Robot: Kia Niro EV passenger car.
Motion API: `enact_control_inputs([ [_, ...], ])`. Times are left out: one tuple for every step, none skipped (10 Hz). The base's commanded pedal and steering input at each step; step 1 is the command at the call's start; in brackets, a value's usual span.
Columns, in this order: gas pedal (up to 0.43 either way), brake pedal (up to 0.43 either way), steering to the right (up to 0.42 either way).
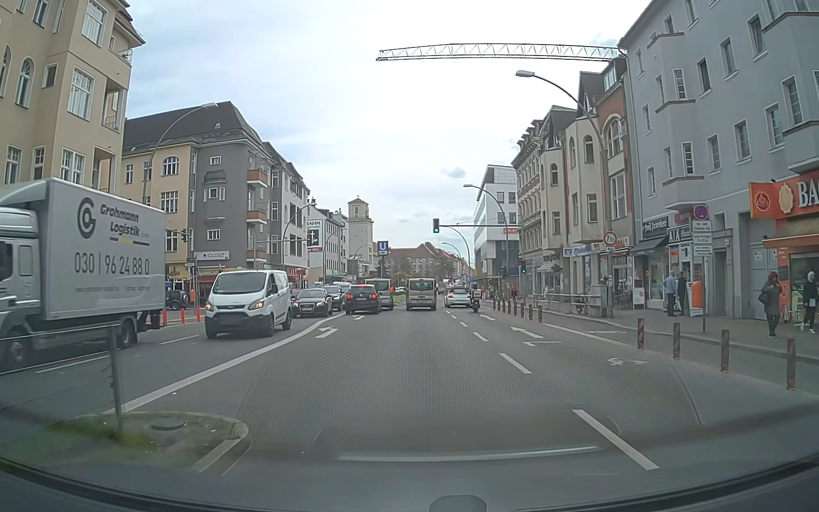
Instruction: Follow the waypoints while adhering to traffic rules and regulations
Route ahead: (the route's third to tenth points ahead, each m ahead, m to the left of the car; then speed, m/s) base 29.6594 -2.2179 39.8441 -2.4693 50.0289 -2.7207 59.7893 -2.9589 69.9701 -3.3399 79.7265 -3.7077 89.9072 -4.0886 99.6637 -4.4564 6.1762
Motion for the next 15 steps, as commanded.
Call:
enact_control_inputs([
  [0.0, 0.0, 0.008],
  [0.0, 0.0, 0.008],
  [0.0, 0.0, 0.008],
  [0.0, 0.0, 0.008],
  [0.0, 0.0, 0.008],
  [0.0, 0.0, 0.008],
  [0.0, 0.0, 0.008],
  [0.0, 0.0, 0.008],
  [0.0, 0.0, 0.008],
  [0.0, 0.0, 0.007],
  [0.0, 0.0, 0.005],
  [0.0, 0.0, 0.004],
  [0.0, 0.0, 0.002],
  [0.0, 0.0, 0.002],
  [0.0, 0.0, 0.002],
])
